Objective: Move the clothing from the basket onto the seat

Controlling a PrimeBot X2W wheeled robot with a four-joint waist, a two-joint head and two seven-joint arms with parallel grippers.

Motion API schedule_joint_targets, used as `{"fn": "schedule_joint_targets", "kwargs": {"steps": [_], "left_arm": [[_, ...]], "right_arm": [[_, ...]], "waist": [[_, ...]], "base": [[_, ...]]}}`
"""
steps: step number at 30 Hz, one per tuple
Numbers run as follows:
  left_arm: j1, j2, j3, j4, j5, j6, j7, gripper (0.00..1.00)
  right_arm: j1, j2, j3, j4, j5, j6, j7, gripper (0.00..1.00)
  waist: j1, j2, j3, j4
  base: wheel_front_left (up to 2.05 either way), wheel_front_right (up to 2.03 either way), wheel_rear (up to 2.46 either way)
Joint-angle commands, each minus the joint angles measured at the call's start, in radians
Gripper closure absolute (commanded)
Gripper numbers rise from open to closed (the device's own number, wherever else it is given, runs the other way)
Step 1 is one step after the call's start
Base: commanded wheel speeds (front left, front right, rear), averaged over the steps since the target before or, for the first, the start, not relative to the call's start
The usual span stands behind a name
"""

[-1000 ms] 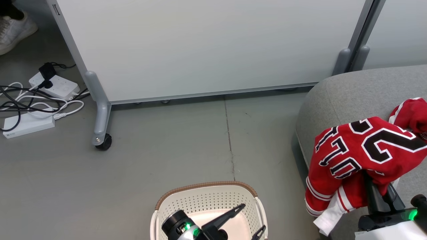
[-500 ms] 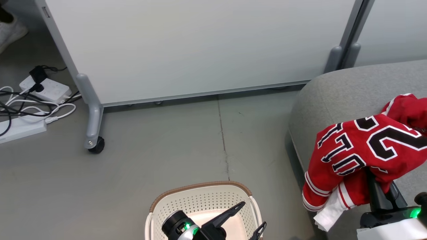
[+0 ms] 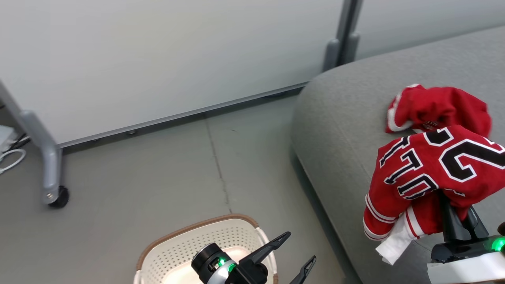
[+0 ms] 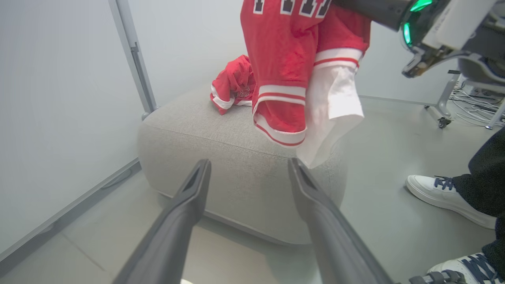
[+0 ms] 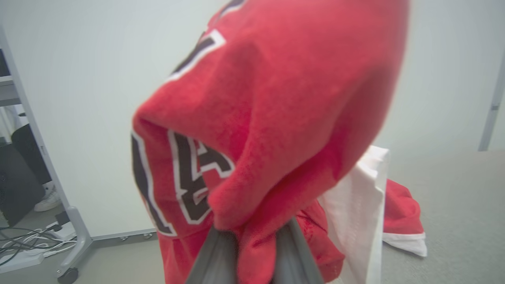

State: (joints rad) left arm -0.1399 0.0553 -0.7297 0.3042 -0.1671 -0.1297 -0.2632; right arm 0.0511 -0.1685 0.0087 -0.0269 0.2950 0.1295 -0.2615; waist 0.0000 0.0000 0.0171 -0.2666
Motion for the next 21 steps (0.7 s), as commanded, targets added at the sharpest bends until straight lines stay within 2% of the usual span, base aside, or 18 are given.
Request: {"fn": "schedule_joint_targets", "kwargs": {"steps": [1,12,21], "left_arm": [[-0.013,0.004,0.003,0.000,0.004,-0.001,-0.001,0.00],[-0.031,-0.001,-0.007,0.006,0.002,-0.001,-0.001,0.00],[-0.081,-0.002,-0.038,0.014,-0.008,-0.001,-0.001,0.00]], "right_arm": [[-0.007,-0.007,-0.005,-0.008,0.000,0.002,-0.006,1.00],[-0.017,0.009,-0.002,-0.007,0.008,0.002,-0.006,1.00],[0.001,0.037,-0.046,-0.029,0.004,0.002,-0.006,1.00]], "waist": [[0.0000,0.0000,0.014,-0.060],[0.0000,0.0000,0.047,-0.247],[0.0000,0.0000,0.079,-0.272]], "base": [[0.00,0.00,0.00],[0.00,0.00,0.00],[0.00,0.00,0.00]]}}
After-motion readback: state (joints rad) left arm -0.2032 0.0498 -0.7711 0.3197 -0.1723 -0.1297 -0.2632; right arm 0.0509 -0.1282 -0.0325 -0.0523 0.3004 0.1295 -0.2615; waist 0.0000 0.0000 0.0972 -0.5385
